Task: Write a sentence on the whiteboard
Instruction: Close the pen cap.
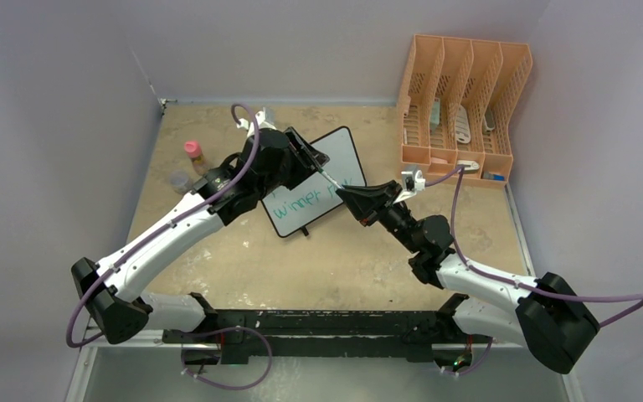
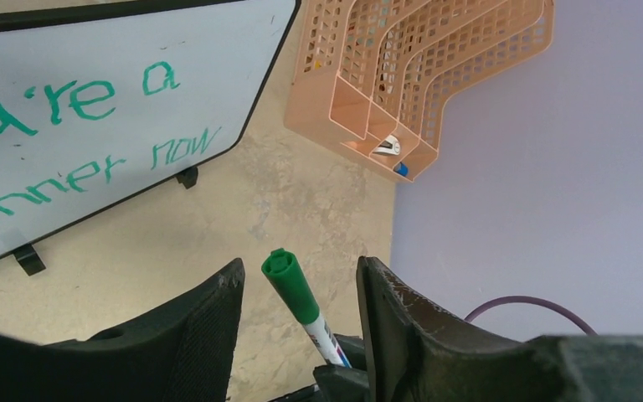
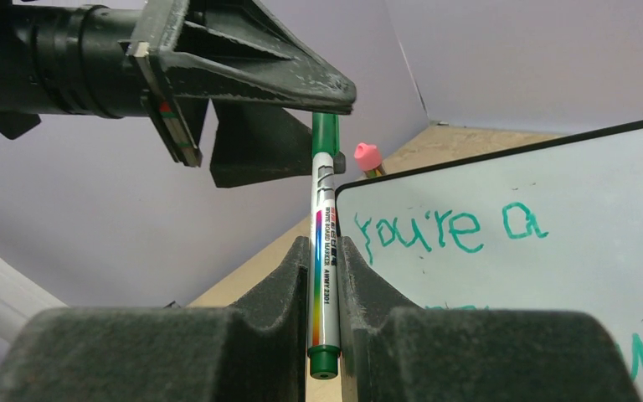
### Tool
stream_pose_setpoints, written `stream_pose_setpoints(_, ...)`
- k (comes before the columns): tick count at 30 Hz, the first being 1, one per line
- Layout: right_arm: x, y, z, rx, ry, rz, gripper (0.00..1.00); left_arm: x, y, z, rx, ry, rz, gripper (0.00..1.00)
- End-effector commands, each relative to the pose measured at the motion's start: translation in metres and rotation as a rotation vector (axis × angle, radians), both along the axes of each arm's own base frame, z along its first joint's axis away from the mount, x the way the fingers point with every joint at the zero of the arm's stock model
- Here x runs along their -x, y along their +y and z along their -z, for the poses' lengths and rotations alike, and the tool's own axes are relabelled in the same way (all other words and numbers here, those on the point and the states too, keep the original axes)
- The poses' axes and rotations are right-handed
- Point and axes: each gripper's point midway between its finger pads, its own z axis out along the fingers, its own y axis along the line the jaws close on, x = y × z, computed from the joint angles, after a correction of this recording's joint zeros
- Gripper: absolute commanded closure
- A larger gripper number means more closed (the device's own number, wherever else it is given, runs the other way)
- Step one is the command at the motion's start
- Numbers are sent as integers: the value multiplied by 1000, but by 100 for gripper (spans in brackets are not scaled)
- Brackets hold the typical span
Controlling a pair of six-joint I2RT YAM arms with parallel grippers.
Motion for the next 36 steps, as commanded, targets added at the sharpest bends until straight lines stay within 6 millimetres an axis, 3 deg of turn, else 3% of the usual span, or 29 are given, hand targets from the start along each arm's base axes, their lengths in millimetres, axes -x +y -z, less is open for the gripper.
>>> stream_pose_setpoints(1,3,-7,-24,-57,-76,23,100,-9,-10,-13,95,-17,-13,52)
stream_pose_setpoints(6,3,-8,-24,-58,-77,23,100,-10,-12,-10,127,-6,-26,66)
stream_pose_setpoints(12,4,-8,-25,-63,-83,23,100,-7,-12,-3,170,26,-41,100)
stream_pose_setpoints(24,-1,-15,-39,-123,-101,66,100,11,-23,11,313,133,-12,100)
stream_pose_setpoints(36,-16,-10,-54,-144,-116,101,100,41,-53,17,288,118,68,100)
